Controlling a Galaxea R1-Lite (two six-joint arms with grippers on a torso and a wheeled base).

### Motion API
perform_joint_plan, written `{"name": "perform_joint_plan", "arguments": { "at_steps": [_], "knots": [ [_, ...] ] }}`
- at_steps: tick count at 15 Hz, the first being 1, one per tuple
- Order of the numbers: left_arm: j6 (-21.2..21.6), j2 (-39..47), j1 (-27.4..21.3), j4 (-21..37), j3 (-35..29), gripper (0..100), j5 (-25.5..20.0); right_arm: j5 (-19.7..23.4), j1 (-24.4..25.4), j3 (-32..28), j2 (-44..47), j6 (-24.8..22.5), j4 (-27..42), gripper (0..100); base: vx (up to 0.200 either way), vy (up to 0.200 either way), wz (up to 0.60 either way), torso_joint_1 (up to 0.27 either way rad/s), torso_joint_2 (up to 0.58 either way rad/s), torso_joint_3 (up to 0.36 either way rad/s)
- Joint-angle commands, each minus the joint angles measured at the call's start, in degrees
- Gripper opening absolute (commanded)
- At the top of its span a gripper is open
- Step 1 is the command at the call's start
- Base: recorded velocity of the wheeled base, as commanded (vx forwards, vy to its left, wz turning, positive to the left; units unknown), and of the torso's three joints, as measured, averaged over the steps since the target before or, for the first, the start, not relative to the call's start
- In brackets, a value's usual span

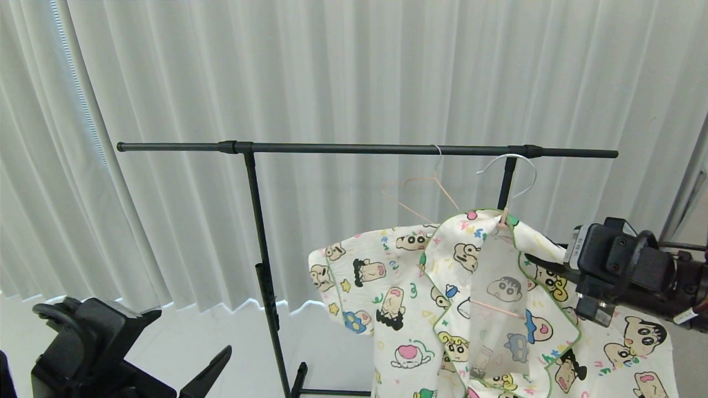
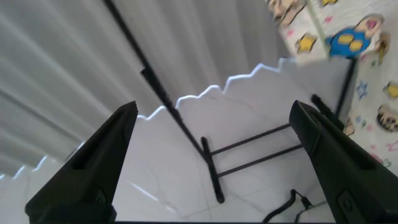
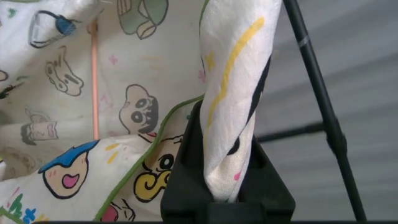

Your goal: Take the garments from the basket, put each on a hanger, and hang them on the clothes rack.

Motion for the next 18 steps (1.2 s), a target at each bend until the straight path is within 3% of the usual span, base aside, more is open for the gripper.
{"name": "perform_joint_plan", "arguments": {
  "at_steps": [1,4,6,10,16,18],
  "knots": [
    [0.04,-1.19,1.26,-0.02,0.02,100,1.94,-3.08,-2.54,-3.12,2.10,-0.01,2.76,0,0.000,0.000,0.00,0.000,0.00,0.000],
    [4.52,-1.98,1.26,-0.02,0.11,100,2.82,-10.47,-4.92,-6.89,2.54,0.08,8.83,0,0.000,0.000,0.00,0.000,0.00,0.000],
    [7.07,-2.16,1.26,-0.02,0.11,100,2.82,-10.73,-7.11,-6.63,2.28,0.08,9.53,0,0.000,0.000,0.00,0.000,0.00,0.000],
    [7.24,-1.72,1.35,-0.02,-0.25,100,2.82,-10.73,-7.47,-6.72,2.46,0.08,9.53,0,0.000,0.000,0.00,0.000,0.00,0.000],
    [7.24,-1.63,1.26,-0.02,-0.16,100,2.91,-10.64,-7.38,-6.81,2.98,0.08,9.44,0,0.000,0.200,0.00,0.005,0.00,0.003],
    [7.24,-1.54,1.26,-0.02,-0.07,100,2.91,-10.73,-7.38,-7.07,3.69,0.08,9.35,0,0.000,0.000,0.00,0.000,0.00,0.000]
  ]
}}
